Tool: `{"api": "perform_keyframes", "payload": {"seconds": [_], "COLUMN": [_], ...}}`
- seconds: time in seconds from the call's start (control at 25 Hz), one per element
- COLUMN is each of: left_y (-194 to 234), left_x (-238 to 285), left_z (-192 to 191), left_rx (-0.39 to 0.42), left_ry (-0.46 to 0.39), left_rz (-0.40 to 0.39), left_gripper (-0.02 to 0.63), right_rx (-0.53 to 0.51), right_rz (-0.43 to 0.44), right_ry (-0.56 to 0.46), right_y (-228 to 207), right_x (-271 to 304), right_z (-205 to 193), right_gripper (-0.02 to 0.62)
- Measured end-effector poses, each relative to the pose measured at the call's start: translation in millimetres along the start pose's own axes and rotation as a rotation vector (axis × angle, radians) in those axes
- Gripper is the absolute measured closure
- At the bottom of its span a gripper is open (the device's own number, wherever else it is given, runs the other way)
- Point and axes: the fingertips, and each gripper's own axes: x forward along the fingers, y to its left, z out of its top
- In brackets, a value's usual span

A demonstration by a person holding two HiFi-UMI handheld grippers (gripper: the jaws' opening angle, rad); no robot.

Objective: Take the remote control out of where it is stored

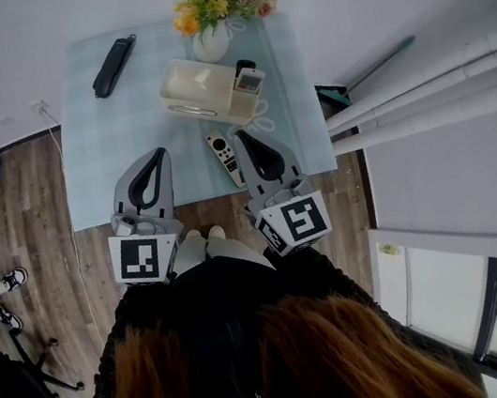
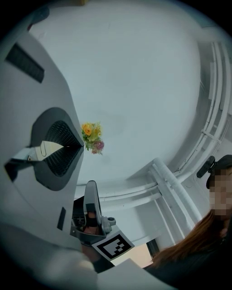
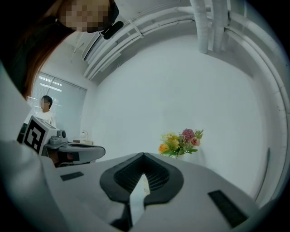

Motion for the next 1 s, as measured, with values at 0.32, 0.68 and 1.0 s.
{"api": "perform_keyframes", "payload": {"seconds": [0.32,0.68,1.0], "left_y": [2,4,4], "left_x": [0,0,2], "left_z": [0,0,0], "left_rx": [-0.004,-0.007,-0.008], "left_ry": [0.013,0.002,0.004], "left_rz": [0.01,0.019,0.019], "left_gripper": [0.601,0.601,0.601], "right_rx": [-0.003,0.003,0.015], "right_rz": [-0.02,-0.035,-0.068], "right_ry": [0.001,-0.008,0.027], "right_y": [-11,-20,-37], "right_x": [0,-2,3], "right_z": [3,10,-3], "right_gripper": [0.58,0.58,0.58]}}
